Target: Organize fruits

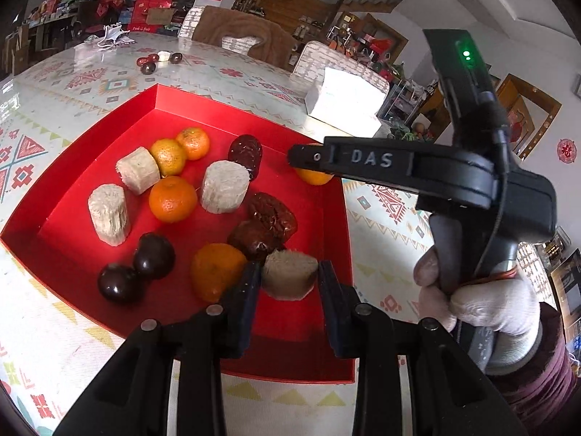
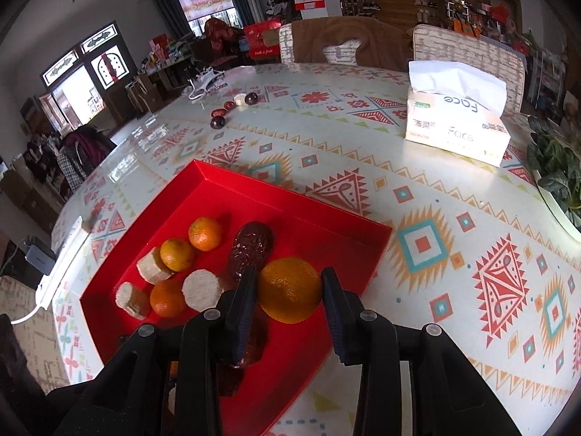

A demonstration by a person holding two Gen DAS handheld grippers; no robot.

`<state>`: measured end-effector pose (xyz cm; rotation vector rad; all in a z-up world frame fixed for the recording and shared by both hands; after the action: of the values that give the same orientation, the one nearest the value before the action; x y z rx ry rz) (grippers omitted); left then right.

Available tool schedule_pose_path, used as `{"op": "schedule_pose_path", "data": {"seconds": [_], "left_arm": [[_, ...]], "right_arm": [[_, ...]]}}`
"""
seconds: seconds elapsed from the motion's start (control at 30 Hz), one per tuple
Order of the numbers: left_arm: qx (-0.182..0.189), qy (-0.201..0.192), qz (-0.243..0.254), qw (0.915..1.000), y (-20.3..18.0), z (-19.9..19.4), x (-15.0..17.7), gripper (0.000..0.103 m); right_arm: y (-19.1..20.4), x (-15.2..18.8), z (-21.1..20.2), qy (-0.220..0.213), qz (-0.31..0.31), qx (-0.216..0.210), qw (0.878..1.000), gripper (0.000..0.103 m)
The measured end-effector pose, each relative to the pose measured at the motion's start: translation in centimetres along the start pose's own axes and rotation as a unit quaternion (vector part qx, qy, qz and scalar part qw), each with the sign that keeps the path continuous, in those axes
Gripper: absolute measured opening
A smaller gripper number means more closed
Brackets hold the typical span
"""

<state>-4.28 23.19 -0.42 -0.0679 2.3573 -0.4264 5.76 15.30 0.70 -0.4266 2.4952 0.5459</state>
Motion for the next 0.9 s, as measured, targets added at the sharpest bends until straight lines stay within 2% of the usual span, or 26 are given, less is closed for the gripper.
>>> {"op": "schedule_pose_path", "data": {"seconds": [0.13, 0.33, 0.63, 0.73, 0.9], "left_arm": [[0.004, -0.003, -0.001, 1.0, -0.1, -0.2, 0.0, 0.041], [-0.006, -0.011, 0.006, 0.9999, -0.7, -1.1, -0.1, 0.06], [-0.019, -0.016, 0.005, 0.9997, -1.4, -2.7, 0.0, 0.065], [-0.022, -0.023, 0.013, 0.9994, -2.3, -3.6, 0.1, 0.066], [-0.034, -0.038, 0.032, 0.9982, -4.1, -5.1, 0.2, 0.071]], "right_arm": [[0.2, 0.2, 0.4, 0.002, -0.007, 0.007, 1.0, 0.04], [0.3, 0.4, 0.1, -0.002, 0.001, 0.001, 1.0, 0.04], [-0.3, 0.8, -2.9, -0.022, 0.018, -0.015, 0.999, 0.042], [-0.6, 1.4, -4.4, -0.03, 0.02, -0.017, 0.999, 0.046], [-1.7, 3.3, -7.0, -0.04, 0.034, -0.024, 0.998, 0.047]]}}
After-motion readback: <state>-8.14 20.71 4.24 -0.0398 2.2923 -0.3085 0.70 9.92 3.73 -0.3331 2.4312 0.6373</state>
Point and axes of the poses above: each gripper's, at about its wrist camera, not at the fingertips, and z roughly the way its jaws point, y to its left, x to its underside, the point moved 4 cm from there along z, roughly the way its jaws point, and after that the axes turned 8 degrees about z, right-handed, at the moved point
